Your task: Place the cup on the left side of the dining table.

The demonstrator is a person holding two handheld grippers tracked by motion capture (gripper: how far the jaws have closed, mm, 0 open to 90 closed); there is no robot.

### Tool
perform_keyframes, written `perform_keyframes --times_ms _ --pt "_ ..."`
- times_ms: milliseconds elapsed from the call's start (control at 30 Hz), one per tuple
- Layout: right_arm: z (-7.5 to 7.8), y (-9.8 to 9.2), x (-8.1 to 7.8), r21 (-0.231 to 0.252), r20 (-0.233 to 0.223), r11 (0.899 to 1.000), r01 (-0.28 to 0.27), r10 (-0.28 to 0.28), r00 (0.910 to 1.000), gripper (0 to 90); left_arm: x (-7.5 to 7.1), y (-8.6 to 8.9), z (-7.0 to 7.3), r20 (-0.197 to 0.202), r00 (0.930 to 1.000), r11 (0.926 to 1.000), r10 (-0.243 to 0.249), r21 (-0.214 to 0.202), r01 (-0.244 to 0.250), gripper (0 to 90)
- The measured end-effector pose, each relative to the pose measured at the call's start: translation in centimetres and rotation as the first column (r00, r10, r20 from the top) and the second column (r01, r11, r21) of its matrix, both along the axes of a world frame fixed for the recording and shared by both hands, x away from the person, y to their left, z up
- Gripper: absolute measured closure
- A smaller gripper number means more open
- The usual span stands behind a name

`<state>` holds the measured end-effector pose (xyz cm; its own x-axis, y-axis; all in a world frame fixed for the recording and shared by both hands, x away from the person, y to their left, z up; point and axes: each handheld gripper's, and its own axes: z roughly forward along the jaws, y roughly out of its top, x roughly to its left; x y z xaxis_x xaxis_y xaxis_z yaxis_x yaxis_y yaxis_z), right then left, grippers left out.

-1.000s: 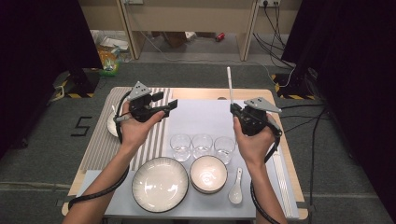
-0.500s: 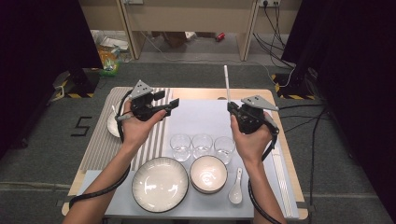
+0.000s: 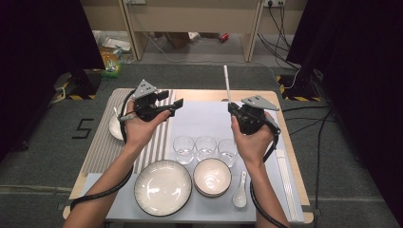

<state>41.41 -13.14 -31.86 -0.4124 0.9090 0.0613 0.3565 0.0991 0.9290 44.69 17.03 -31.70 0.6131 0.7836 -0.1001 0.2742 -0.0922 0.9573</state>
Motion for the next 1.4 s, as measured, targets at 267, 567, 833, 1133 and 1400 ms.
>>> perform_keyframes --times_ms 267,567,833,1133,1400 --pt "0.0 0.2 0.1 0.001 0.002 1.000 -0.005 0.005 1.0000 85.5 0.1 -0.3 0.1 0.002 1.0000 1.0000 -0.005 -0.003 0.005 32.3" --pt "0.0 0.4 0.1 -0.001 0.007 1.000 -0.008 0.008 0.9999 85.5 0.2 -0.7 0.3 0.003 0.9999 0.9999 -0.011 0.000 0.011 32.3" --pt "0.2 1.2 0.4 0.011 0.002 1.000 -0.020 0.020 0.9998 85.5 0.3 -0.9 0.5 0.008 0.9998 0.9999 -0.016 -0.002 0.016 32.3" --pt "0.1 2.1 0.5 0.008 -0.002 0.999 -0.035 0.035 0.9994 85.5 0.4 -1.1 0.8 0.010 0.9997 0.9998 -0.021 0.002 0.021 32.3" --pt "0.0 2.5 0.6 0.011 0.000 0.999 -0.042 0.042 0.9991 85.5 0.5 -1.8 1.2 0.017 0.9994 0.9995 -0.031 0.006 0.031 32.3"
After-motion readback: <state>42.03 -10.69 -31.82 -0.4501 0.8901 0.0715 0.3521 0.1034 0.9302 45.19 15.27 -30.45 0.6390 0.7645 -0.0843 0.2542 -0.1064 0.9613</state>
